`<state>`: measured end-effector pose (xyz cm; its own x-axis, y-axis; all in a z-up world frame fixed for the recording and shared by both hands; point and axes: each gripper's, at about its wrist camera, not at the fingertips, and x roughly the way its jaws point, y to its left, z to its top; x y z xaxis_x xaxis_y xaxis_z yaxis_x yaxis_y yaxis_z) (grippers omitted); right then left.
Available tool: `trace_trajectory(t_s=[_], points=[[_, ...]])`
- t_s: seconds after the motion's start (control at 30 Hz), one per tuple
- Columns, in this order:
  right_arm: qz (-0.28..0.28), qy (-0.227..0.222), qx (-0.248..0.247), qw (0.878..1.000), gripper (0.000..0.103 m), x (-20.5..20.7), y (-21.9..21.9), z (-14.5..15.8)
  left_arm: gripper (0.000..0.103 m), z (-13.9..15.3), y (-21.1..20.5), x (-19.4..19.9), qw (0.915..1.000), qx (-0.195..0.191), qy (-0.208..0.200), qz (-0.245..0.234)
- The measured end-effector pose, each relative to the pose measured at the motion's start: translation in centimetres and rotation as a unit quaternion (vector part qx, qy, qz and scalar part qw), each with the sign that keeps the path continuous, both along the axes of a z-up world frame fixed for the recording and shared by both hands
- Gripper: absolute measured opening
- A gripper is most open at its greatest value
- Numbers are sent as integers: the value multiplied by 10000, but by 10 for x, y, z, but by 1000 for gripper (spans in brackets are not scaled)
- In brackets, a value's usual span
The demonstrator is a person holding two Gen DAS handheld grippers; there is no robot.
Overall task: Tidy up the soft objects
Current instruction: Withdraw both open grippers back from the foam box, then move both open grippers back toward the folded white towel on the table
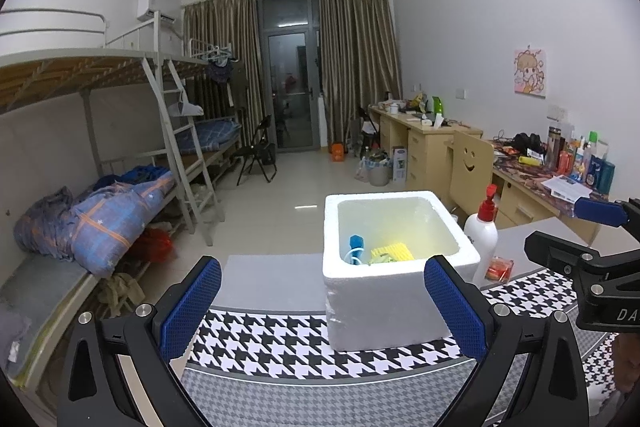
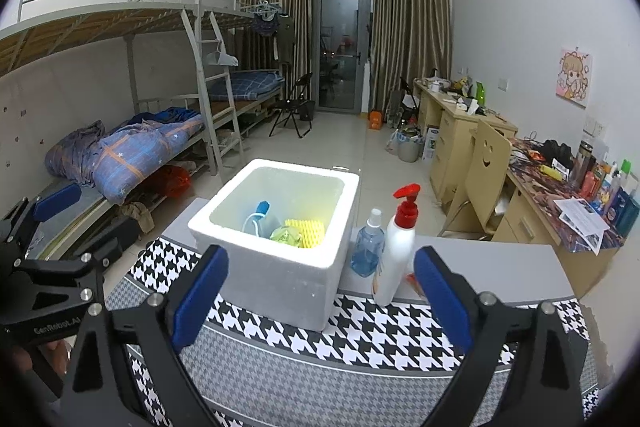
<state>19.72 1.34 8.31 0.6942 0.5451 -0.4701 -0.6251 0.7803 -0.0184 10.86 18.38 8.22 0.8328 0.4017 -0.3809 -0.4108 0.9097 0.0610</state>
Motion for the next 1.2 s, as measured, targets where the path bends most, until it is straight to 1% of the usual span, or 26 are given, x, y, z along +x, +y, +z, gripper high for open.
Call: trace_trajectory(t_s=[0.33,0.67,0.83,0.97,1.2], points=[[18,-93,90,9999,96,-20,-18,-1,102,-4,-13,-14,9999,-33,4,-118],[21,-170,177,9997,96,-39,-39,-3,102,-3,-32,-31,9994,-123,-136,-287],[23,-239,228,9995,96,-48,-48,-1,102,-2,-47,-40,9991,-47,-218,-367],[9,-276,286,9992,96,-55,-57,1,102,0,-57,-46,9985,-36,-285,-463],[-47,-415,250,9988,96,-67,-67,0,102,-2,-73,-55,9974,-53,-347,-637]])
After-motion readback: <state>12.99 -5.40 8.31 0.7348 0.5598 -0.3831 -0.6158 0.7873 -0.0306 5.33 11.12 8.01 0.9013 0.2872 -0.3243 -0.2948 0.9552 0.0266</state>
